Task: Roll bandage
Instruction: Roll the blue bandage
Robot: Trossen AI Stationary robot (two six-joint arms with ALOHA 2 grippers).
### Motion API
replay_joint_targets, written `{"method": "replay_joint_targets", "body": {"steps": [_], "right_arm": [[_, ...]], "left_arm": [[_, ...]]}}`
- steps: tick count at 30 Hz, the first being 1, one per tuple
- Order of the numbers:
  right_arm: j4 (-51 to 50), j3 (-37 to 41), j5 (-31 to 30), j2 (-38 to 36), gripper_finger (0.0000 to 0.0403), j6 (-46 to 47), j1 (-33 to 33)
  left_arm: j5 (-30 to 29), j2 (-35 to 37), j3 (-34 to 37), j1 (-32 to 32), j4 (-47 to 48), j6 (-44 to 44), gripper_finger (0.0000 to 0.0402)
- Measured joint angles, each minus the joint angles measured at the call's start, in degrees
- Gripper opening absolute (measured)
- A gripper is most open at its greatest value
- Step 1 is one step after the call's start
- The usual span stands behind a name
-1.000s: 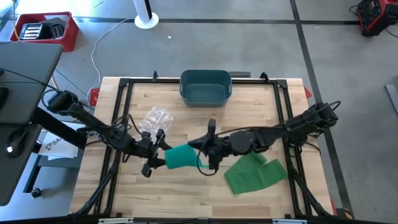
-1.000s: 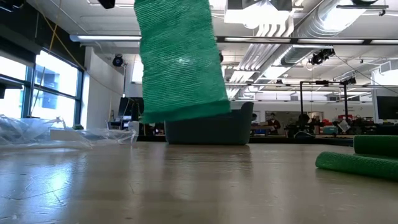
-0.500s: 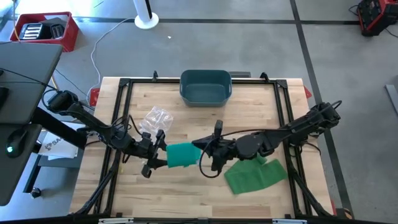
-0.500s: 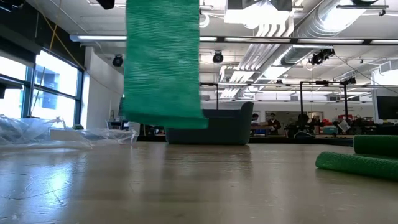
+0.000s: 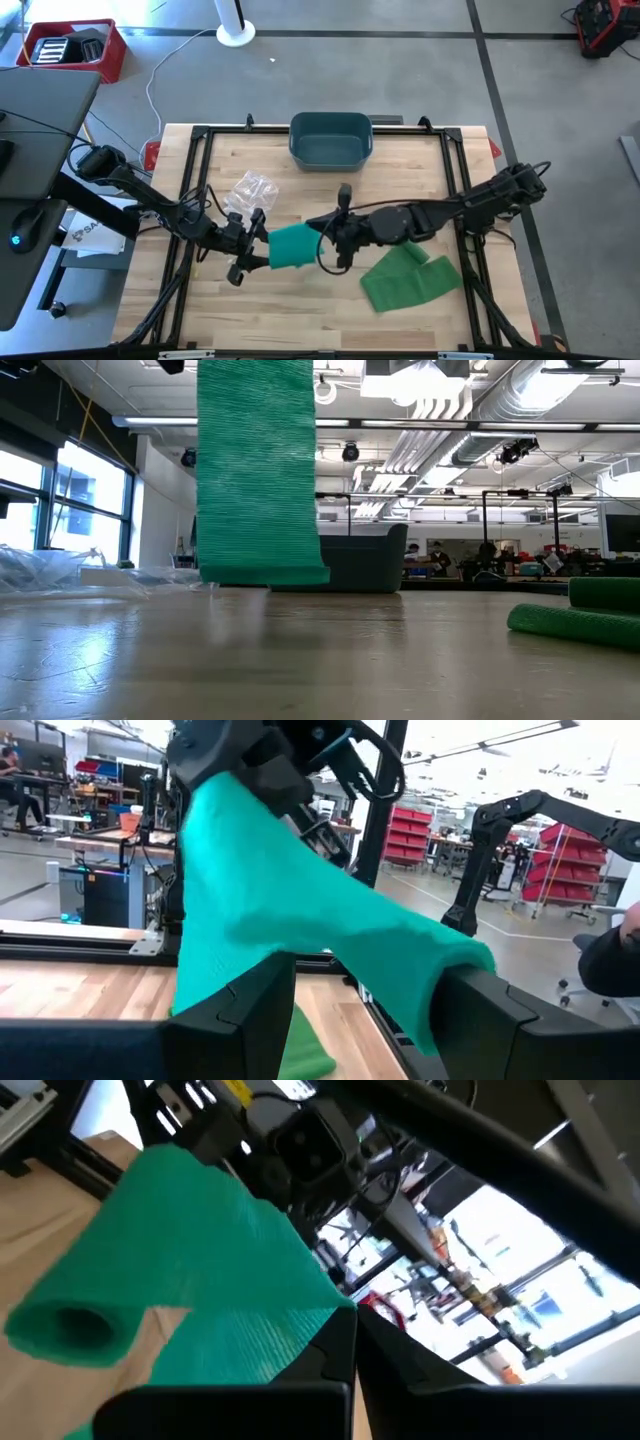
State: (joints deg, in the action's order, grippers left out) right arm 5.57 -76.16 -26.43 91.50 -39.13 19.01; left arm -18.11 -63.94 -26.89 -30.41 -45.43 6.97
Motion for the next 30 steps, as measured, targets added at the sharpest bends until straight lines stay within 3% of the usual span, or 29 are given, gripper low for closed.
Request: {"method": "replay_joint_targets", "body": {"steps": [10,19,30], "right_arm": [[-3.22,0.04,2.79,1.04,0.0000,6.08,-1.88],[3.67,0.07,2.90,1.05,0.0000,0.49,0.39],[5.87,0.07,2.22,1.03,0.0000,0.28,0.23]], "left_arm": [[0.00,0.00,0.00,-0.02,-1.21,-1.10,0.0200],[-0.40,0.00,0.00,0.02,-0.99,-1.06,0.0200],[-0.46,0.00,0.00,0.72,-1.06,0.24,0.0200]]}}
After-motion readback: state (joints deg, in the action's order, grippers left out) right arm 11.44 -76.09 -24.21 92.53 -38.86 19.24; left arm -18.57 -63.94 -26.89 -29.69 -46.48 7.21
